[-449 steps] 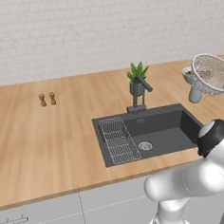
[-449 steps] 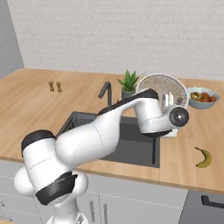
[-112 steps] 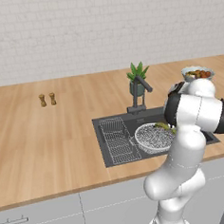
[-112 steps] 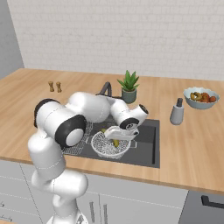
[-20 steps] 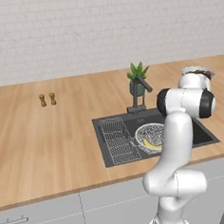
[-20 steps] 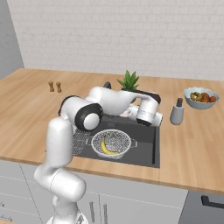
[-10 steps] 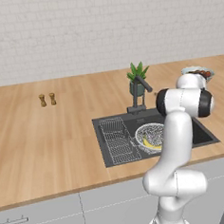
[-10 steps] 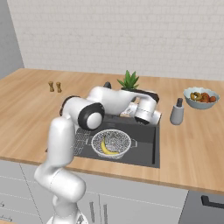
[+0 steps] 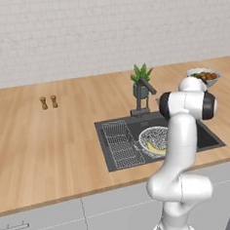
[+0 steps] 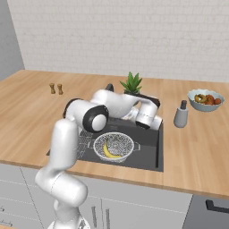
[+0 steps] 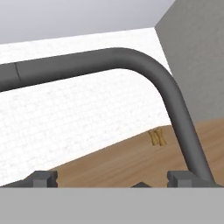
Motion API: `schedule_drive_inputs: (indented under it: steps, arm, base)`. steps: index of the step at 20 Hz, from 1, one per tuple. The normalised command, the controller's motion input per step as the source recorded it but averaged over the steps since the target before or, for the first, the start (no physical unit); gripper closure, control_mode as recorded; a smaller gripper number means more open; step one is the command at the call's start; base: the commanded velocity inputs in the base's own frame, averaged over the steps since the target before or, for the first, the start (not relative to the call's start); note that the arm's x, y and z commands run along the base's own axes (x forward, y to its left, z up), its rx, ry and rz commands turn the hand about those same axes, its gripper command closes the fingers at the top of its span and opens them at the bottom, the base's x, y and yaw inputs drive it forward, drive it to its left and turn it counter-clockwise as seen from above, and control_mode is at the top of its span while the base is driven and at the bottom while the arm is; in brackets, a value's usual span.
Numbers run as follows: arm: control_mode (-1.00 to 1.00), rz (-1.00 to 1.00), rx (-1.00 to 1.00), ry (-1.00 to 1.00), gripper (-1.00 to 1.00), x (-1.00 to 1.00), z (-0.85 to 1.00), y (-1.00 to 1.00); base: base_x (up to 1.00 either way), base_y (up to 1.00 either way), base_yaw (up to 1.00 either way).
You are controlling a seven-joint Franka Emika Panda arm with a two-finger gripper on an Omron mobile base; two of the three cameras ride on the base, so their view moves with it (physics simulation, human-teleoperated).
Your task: Put the colander in the sink, put the banana in the colander, and turn on the sink faucet and pour water over the colander.
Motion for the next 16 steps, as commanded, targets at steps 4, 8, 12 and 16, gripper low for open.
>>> schedule_drive_inputs:
  steps: [4, 8, 12, 16]
  arm:
    - [-1.0, -0.02, -0.01, 0.0, -1.0, 0.1, -0.19, 0.06]
    - [-1.0, -0.02, 0.0, 0.0, -1.0, 0.18, -0.14, 0.06]
    - [-1.0, -0.02, 0.0, 0.0, -1.0, 0.23, -0.11, 0.1]
    - [-1.0, -0.03, 0.0, 0.0, -1.0, 0.22, -0.12, 0.08]
  base:
    - [0.0, 0.0, 0.0]
    - [0.0, 0.0, 0.0]
    - [0.0, 0.0, 0.0]
    - [0.0, 0.0, 0.0]
